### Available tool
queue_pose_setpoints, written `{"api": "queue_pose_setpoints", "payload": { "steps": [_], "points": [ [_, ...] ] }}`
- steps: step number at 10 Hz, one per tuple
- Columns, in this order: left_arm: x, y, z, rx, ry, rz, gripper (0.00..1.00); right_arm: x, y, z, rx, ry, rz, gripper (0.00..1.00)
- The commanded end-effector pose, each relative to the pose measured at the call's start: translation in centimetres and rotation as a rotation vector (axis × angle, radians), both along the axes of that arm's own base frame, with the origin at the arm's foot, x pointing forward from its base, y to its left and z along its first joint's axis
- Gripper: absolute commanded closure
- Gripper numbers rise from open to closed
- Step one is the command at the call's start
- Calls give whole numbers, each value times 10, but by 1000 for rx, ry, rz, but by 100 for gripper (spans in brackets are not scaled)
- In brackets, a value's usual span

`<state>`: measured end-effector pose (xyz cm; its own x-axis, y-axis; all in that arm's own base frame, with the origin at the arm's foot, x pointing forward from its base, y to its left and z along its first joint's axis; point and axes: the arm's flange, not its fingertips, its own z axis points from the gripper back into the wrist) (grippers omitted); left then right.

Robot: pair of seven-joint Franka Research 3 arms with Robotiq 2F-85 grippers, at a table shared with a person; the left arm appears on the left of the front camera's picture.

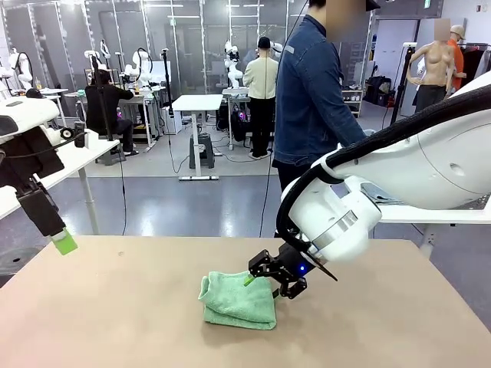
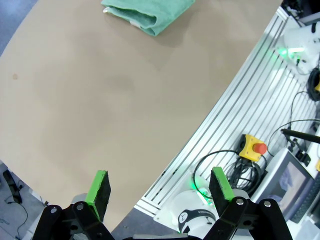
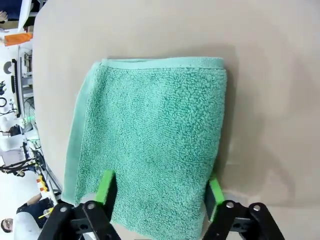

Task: Fold the towels and place them in the basket.
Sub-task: Place the folded Towel with hook on the right side of the table.

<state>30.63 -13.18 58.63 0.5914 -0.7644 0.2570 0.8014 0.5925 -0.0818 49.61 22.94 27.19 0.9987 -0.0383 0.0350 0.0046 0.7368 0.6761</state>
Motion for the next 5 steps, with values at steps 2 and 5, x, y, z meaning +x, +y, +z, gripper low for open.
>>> {"api": "queue_pose_setpoints", "payload": {
  "steps": [2,5],
  "points": [
    [2,0,0,-2,-12,0,0,-1,3,-11,40,-5,10,100],
    [2,0,0,-2,-12,0,0,-3,7,-15,30,6,-1,96]
  ]
}}
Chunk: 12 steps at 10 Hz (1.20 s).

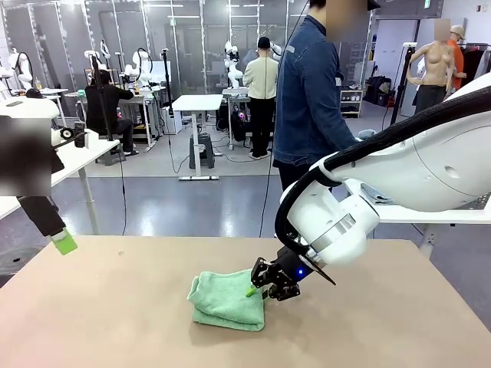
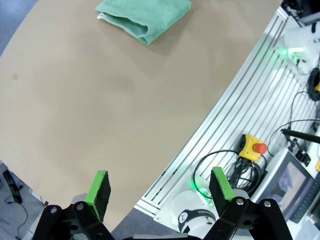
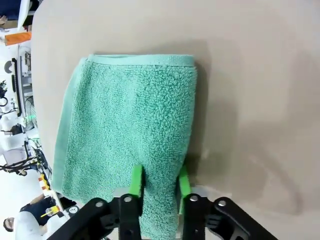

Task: Fold the towels and place them in the basket.
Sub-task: Place the folded Towel with hook on the right side of the table.

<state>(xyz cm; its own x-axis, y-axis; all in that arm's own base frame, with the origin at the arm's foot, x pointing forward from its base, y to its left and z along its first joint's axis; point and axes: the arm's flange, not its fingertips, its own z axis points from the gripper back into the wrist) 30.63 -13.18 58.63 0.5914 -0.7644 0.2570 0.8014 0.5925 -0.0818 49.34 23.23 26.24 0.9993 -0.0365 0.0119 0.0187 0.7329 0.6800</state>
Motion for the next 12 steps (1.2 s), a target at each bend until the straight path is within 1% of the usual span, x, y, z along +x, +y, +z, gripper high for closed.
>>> {"api": "queue_pose_setpoints", "payload": {
  "steps": [1,3,5,6,11,12],
  "points": [
    [2,0,0,-2,-12,0,0,0,5,-8,28,-19,-9,100],
    [2,0,0,-2,-12,0,0,-3,6,-9,31,-20,-19,100],
    [2,0,0,-2,-12,0,0,-8,12,-2,10,-37,-39,100],
    [2,0,0,-2,-12,0,0,-2,3,-2,10,9,-14,100],
    [2,0,0,-2,-12,0,0,-2,3,-2,10,9,-14,100],
    [2,0,0,-2,-12,0,0,-2,5,-2,9,5,-19,93]
  ]
}}
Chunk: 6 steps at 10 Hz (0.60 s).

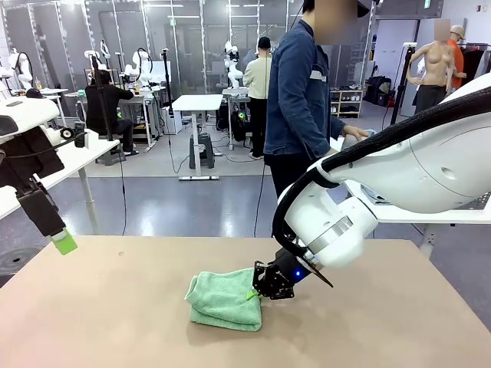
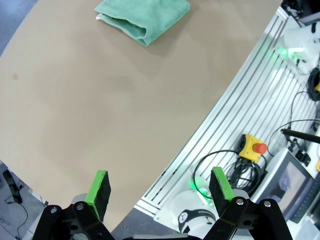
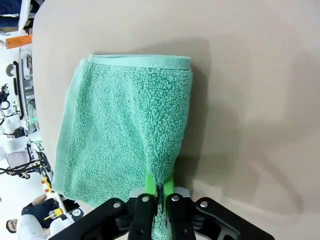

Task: Fold the towels and place them in the basket.
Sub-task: Place the folded Towel with hook on the right side of the table.

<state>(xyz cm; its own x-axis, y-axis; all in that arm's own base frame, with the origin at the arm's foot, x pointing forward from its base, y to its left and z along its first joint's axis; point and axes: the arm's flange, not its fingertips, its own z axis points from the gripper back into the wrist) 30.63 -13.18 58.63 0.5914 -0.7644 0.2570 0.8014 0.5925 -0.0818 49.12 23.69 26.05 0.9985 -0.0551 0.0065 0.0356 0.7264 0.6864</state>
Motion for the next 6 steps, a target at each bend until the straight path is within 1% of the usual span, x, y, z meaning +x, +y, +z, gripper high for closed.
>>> {"api": "queue_pose_setpoints", "payload": {
  "steps": [1,2,3,4,6],
  "points": [
    [2,0,0,-2,-12,0,0,-4,-17,30,-13,17,3,94],
    [2,0,0,-2,-12,0,0,-9,-38,48,-40,-30,29,94],
    [2,0,0,-2,-12,0,0,-13,-58,54,-73,-46,36,94],
    [2,0,0,-2,-12,0,0,-15,-83,57,-100,-79,10,94],
    [2,0,0,-2,-12,0,0,-21,-144,62,-129,-108,-17,94]
  ]
}}
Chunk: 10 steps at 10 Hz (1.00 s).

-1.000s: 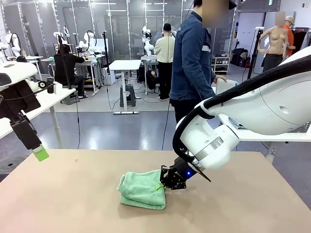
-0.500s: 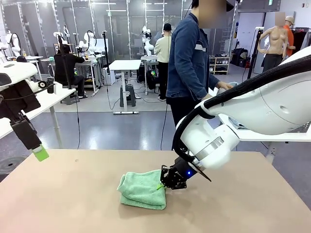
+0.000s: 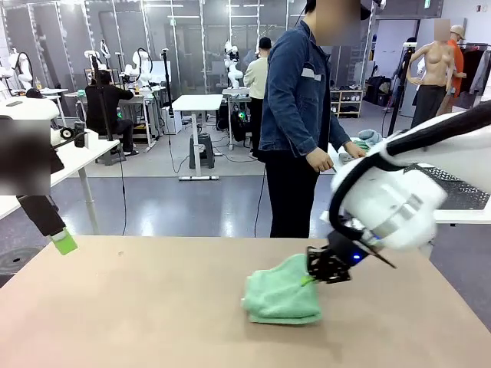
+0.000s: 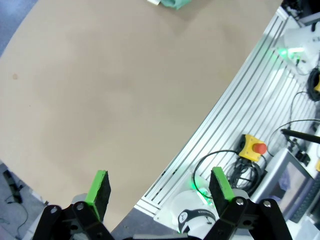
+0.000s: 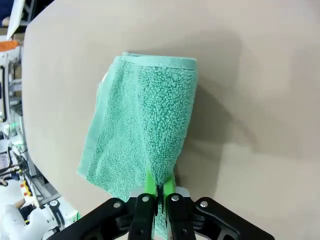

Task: Fold the towels and place them in the basket.
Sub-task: Place the folded Towel with hook on the right side of the table.

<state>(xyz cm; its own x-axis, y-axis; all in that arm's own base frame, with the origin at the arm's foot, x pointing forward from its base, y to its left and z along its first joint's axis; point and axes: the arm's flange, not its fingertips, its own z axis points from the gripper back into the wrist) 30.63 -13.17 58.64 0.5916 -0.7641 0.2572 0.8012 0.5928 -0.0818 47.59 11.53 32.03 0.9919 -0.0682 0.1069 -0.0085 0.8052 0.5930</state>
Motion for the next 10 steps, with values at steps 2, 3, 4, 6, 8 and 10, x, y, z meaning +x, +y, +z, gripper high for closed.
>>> {"api": "queue_pose_setpoints", "payload": {
  "steps": [2,3,4,6,8,10],
  "points": [
    [2,0,0,-2,-12,0,0,-17,-106,12,-66,-55,3,94],
    [2,0,0,-2,-12,0,0,-18,-142,10,-93,-48,17,94],
    [2,0,0,-2,-12,0,0,-17,-173,6,-98,-49,34,94],
    [2,0,0,-2,-12,0,0,-15,-223,-1,-144,-31,40,94],
    [2,0,0,-2,-12,0,0,-17,-254,5,-154,-25,25,94],
    [2,0,0,-2,-12,0,0,-13,-261,4,-229,7,19,89]
  ]
}}
